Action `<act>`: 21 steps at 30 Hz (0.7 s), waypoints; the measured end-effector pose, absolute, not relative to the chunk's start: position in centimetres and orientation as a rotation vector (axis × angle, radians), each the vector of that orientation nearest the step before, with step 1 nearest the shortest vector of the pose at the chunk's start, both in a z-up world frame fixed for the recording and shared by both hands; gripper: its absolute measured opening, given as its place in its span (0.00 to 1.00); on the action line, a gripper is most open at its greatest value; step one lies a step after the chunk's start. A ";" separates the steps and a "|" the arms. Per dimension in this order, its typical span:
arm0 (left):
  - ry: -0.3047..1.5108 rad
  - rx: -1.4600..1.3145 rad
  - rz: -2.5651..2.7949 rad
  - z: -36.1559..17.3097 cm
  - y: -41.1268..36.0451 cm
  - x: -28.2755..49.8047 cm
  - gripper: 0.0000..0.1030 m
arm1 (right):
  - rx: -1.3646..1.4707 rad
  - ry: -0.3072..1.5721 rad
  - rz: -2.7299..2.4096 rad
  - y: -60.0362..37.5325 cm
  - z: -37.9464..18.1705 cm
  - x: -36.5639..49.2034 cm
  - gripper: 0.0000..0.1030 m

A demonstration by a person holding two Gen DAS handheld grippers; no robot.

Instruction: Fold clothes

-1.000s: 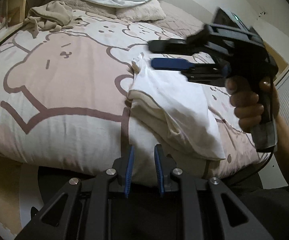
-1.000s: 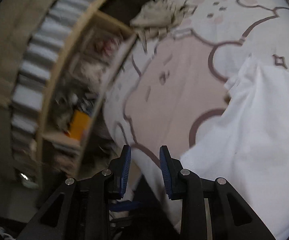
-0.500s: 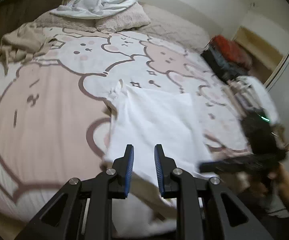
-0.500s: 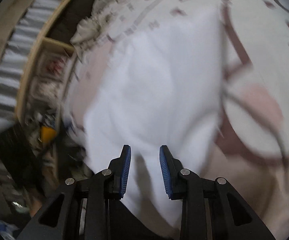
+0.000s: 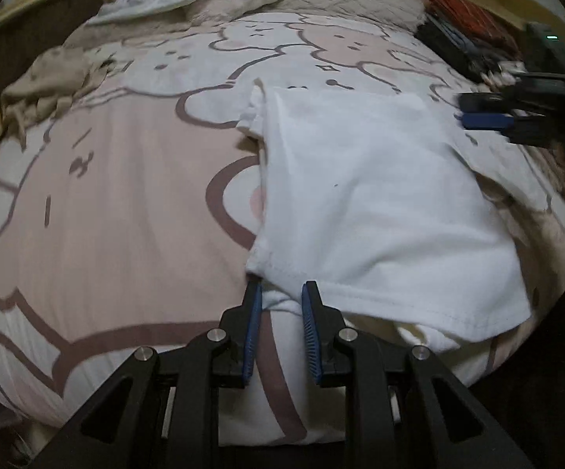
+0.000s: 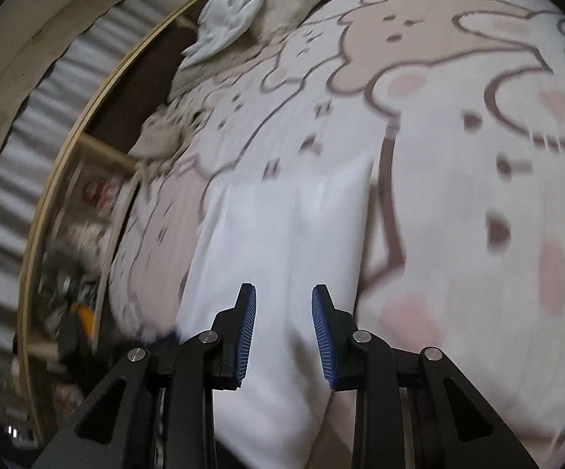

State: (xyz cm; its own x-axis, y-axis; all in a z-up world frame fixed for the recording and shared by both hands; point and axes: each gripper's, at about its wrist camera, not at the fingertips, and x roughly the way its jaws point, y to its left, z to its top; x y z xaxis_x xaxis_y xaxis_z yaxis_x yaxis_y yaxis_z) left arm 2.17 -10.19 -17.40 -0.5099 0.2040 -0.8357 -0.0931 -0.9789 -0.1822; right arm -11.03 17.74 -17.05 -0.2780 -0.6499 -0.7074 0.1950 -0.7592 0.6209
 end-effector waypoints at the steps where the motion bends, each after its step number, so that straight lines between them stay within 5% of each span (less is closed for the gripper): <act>1: -0.159 -1.464 2.584 -17.5 -10.2 2.2 0.21 | 1.464 -0.557 -2.077 17.3 -17.6 -12.2 0.29; 12: -0.182 -1.286 2.553 -12.2 -7.5 -7.8 0.21 | 1.578 -0.500 -2.117 16.5 -20.4 -16.3 0.29; 16: -0.205 -1.469 2.483 -17.2 -6.4 -13.4 0.21 | 1.429 -0.558 -2.120 17.6 -17.6 -13.9 0.29; 21: -0.156 -1.596 2.549 -21.5 -7.9 -15.8 0.20 | 1.469 -0.366 -1.975 16.8 -18.1 -8.3 0.29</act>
State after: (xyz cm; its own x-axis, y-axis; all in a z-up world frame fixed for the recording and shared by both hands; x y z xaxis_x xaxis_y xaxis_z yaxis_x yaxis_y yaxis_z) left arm -15.79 -7.88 -21.51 -0.4319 0.1647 -0.8867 -0.0550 -0.9862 -0.1564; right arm -8.28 16.81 -18.10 -0.1692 -0.6380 -0.7512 0.3268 -0.7554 0.5680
